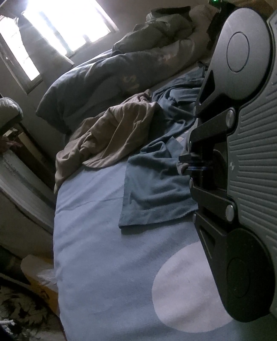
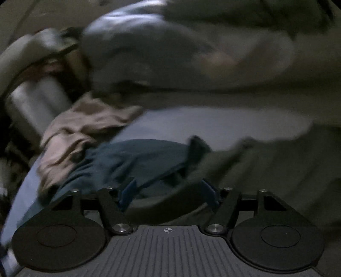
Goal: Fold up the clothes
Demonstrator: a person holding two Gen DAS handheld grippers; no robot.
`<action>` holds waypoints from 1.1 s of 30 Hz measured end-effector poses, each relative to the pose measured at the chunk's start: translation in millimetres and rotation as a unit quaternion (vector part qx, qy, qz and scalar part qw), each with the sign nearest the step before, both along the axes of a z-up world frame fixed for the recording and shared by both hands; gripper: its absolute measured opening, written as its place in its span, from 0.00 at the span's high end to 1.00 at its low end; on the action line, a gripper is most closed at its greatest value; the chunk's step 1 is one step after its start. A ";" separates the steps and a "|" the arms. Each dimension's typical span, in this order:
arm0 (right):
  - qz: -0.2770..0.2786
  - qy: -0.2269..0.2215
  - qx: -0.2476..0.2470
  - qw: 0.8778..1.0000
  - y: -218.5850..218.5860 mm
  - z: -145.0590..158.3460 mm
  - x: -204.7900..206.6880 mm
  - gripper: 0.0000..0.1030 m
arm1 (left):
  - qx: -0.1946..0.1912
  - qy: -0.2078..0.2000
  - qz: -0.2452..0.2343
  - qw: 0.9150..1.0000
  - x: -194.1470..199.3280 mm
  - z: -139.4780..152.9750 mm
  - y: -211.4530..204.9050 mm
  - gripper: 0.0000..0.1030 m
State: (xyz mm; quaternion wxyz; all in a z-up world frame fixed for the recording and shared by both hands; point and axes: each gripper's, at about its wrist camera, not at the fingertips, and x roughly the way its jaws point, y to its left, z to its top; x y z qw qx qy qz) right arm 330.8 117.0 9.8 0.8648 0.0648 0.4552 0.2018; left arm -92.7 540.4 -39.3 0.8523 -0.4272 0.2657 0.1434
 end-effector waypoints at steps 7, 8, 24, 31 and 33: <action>-0.008 0.008 -0.066 0.998 5.8 -39.0 18.4 0.57 | 0.006 -0.003 0.006 1.000 5.2 7.9 -1.4 0.94; -0.010 0.002 -0.065 0.998 6.7 -41.3 18.6 0.75 | 0.007 -0.004 0.007 1.000 6.1 9.2 -1.5 0.94; 0.003 -0.091 -0.056 0.994 21.9 6.4 51.3 0.93 | 0.028 -0.020 0.043 0.998 61.3 29.0 12.4 0.94; 0.008 -0.067 -0.080 0.995 42.3 -25.2 63.0 0.85 | 0.051 0.029 0.053 0.997 96.3 23.0 18.1 0.94; 0.010 -0.066 -0.060 0.996 39.2 -21.7 59.7 0.69 | 0.052 0.036 0.053 0.997 99.4 21.3 17.1 0.93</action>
